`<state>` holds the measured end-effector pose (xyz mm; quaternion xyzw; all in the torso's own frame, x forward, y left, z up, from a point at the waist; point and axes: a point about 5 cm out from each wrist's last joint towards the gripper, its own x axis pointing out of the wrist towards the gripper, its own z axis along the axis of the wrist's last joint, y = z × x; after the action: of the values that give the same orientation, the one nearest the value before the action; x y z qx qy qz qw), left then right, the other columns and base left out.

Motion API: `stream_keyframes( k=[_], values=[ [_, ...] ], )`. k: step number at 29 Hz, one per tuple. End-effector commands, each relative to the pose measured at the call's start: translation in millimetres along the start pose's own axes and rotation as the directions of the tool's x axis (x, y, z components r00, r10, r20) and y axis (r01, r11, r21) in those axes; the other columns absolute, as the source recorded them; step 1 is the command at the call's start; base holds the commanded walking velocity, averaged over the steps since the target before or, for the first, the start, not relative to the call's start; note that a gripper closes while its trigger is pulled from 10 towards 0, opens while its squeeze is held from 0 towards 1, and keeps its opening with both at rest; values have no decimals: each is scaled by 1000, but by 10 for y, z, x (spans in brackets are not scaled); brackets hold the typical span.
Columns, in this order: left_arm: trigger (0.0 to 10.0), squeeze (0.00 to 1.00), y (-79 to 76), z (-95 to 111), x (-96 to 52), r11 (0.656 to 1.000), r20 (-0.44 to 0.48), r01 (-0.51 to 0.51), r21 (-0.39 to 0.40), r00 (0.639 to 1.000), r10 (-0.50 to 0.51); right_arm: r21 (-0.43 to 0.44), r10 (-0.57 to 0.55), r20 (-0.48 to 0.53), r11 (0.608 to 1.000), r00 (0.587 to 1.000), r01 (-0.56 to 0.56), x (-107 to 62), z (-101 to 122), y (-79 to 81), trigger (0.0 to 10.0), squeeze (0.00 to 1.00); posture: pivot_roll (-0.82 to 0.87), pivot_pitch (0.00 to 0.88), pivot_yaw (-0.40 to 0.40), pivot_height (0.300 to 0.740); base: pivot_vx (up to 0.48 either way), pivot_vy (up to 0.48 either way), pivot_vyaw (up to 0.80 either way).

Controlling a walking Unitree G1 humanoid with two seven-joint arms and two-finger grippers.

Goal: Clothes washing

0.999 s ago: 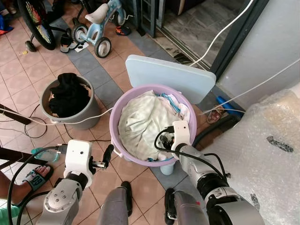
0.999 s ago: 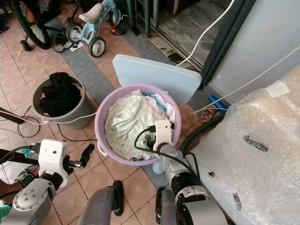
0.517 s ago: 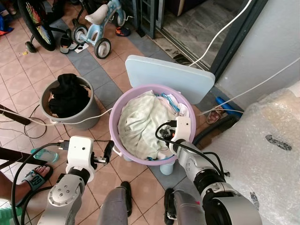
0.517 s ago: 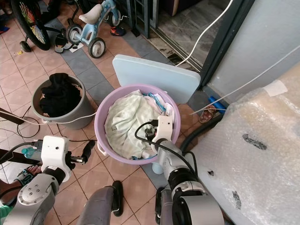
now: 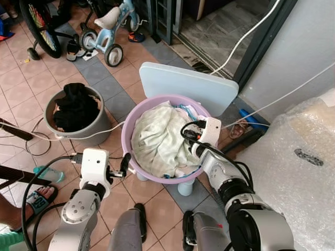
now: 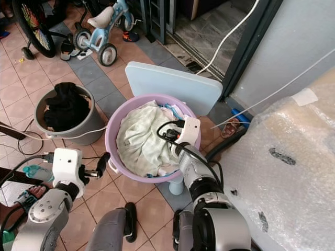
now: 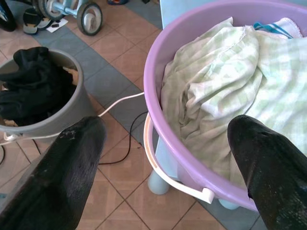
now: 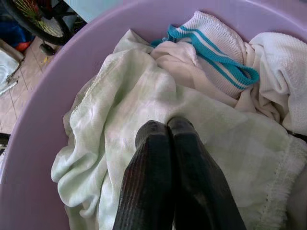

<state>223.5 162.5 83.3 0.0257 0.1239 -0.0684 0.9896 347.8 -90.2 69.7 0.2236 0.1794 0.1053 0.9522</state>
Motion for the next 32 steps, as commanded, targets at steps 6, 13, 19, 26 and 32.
stream_keyframes(
  k=[6, 13, 19, 26, 32],
  values=[
    [10000, 0, -34, -37, 76, 1000, 2, -5, -12, 1000, 5, -11, 70, 102, 998, 992, -69, -11, 288, 71, 0, 0, 67, 177, -15, 740, 0, 0, 0],
    [10000, 0, -68, -43, 155, 1000, 15, -2, -21, 1000, 2, -104, 144, 248, 987, 958, -122, -112, 647, 147, 0, 0, 35, 137, -12, 740, 0, 0, 0],
    [10000, 0, -149, 7, 324, 999, 43, 36, -26, 998, -35, -189, 293, 375, 953, 879, -237, -570, 1084, 172, 0, 0, -20, 91, 12, 740, 0, 0, 0],
    [10000, 0, -237, 17, 450, 997, 56, 80, -23, 995, -79, -350, 400, -42, 853, 916, -388, -825, 246, 83, 0, 0, -55, 95, 28, 740, 0, 0, 0],
    [10000, 0, -262, -10, 397, 995, 52, 96, -20, 994, -95, -418, 362, -250, 796, 898, -437, -913, -201, 86, 0, 0, -45, 131, 29, 740, 0, 0, 0]
  ],
)
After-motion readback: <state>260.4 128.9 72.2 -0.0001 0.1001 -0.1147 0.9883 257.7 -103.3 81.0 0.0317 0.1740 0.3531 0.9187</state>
